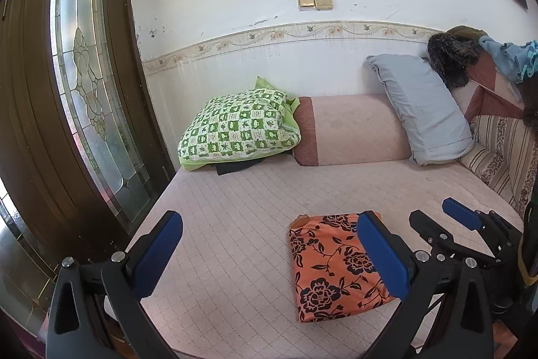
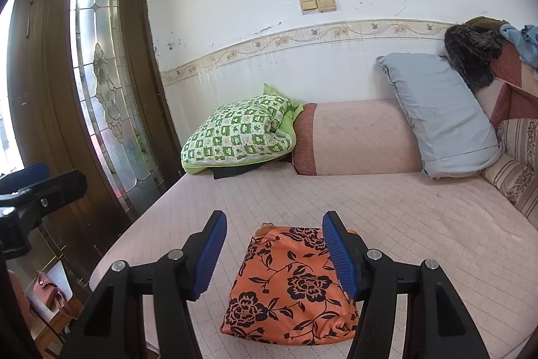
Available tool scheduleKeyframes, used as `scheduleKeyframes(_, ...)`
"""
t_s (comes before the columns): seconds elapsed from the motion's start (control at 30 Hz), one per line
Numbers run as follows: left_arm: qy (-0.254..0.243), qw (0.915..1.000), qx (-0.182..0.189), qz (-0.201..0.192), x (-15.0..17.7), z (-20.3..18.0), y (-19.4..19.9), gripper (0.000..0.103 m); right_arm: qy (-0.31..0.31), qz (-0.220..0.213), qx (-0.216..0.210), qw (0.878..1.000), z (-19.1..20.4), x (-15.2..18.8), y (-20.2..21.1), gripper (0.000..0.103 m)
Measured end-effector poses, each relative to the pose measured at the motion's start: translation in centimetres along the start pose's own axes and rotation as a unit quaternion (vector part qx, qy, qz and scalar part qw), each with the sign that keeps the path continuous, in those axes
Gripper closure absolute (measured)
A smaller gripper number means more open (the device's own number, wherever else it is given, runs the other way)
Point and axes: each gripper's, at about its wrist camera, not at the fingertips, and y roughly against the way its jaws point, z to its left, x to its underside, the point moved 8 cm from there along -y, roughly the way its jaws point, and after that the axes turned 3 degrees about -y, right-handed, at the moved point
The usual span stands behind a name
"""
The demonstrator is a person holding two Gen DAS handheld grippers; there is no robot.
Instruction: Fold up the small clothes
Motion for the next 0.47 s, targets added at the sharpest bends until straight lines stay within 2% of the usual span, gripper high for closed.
scheduleKeyframes(0.47, 0.001, 0.9996, 0.026, 0.001, -0.2, -2.2, 0.8, 0.0, -0.024, -0.001, -0.002, 1.0, -1.9, 0.3, 0.8, 0.04)
